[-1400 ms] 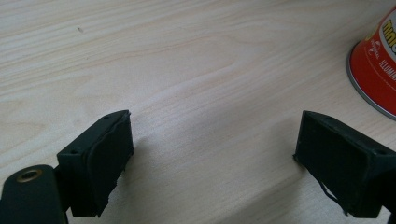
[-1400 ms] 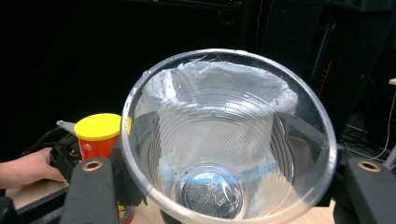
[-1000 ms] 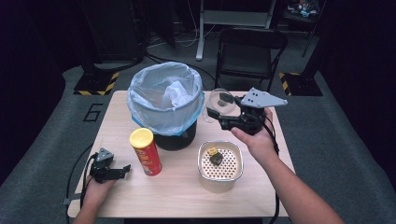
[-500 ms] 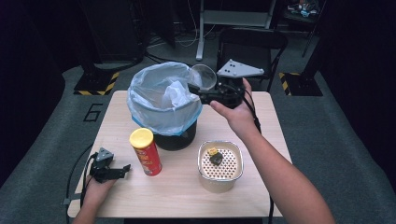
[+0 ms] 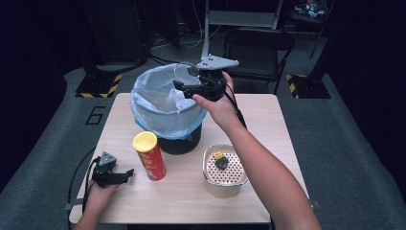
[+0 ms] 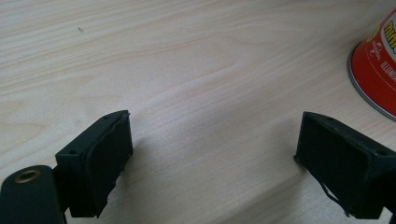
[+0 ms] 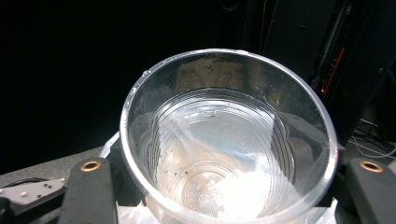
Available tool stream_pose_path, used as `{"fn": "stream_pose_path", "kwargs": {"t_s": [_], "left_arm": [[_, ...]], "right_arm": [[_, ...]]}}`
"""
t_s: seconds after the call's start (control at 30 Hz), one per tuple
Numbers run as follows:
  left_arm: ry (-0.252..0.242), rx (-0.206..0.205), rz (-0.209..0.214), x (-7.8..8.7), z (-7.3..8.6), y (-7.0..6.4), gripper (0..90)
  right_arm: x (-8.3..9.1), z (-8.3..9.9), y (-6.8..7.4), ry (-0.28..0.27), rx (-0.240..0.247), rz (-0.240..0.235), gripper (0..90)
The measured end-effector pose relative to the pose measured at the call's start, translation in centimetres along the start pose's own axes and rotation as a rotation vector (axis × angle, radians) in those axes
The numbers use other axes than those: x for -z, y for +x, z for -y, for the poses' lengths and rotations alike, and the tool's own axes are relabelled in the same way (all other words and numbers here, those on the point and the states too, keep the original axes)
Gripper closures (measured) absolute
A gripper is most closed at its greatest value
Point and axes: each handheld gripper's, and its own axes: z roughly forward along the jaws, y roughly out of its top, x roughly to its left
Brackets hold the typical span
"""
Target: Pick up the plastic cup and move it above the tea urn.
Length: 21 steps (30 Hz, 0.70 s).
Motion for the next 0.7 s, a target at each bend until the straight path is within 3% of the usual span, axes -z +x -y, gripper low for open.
{"fn": "stream_pose_path", "kwargs": {"t_s": [0.7], "left_arm": [[0.019,-0.002,0.006,0.1,-0.1,0.0,10.5]], "right_arm": [[-2.3,-0.4,-0.8,0.017,-0.014,0.056,29.7]]}}
